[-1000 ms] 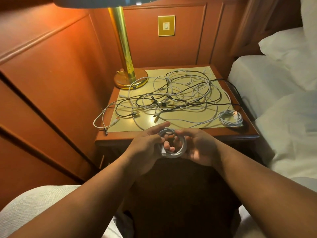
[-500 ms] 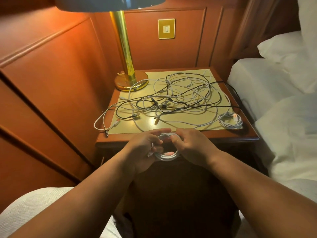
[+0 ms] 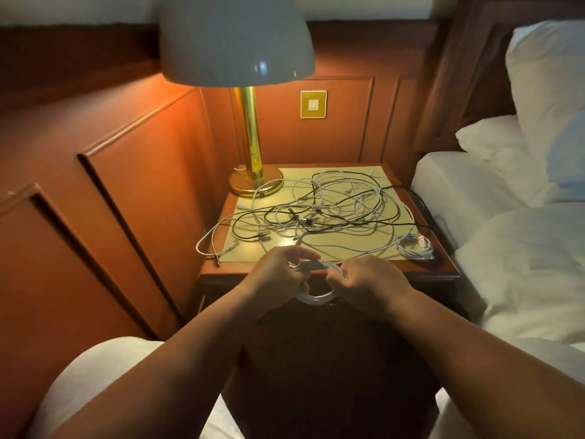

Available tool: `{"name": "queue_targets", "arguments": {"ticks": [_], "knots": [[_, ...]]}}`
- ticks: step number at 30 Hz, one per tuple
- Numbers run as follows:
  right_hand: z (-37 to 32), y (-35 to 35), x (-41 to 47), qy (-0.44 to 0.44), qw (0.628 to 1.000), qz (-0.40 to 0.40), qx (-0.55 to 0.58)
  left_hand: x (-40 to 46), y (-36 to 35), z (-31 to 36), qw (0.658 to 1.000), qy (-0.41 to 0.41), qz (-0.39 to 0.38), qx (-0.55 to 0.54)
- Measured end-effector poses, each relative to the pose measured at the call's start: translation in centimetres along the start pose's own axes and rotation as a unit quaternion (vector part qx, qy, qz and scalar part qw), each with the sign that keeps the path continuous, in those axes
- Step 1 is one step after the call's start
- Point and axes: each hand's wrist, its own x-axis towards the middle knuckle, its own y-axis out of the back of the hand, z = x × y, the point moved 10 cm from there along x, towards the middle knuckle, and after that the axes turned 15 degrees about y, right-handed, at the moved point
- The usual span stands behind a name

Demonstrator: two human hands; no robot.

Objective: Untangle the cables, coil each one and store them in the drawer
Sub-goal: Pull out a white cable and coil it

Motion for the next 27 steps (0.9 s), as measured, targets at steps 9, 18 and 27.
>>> {"name": "queue_targets", "arguments": {"ticks": [9, 18, 27], "knots": [[-3.4, 1.2, -1.9, -0.029, 0.998, -0.033, -0.04, -5.3, 2.0, 1.5, 0.962, -0.155, 0.124, 0.185], [-5.3, -1.5, 1.3, -0.049, 0.975, -0.04, 0.212, -4.4, 4.7, 0.6, 0.954, -0.169, 0.172, 0.18], [-3.3, -1.8, 8.2, -0.04, 0.959, 0.019, 0.279, 3.2, 8.2, -3.0, 0.993, -0.066, 0.091, 0.045]]}}
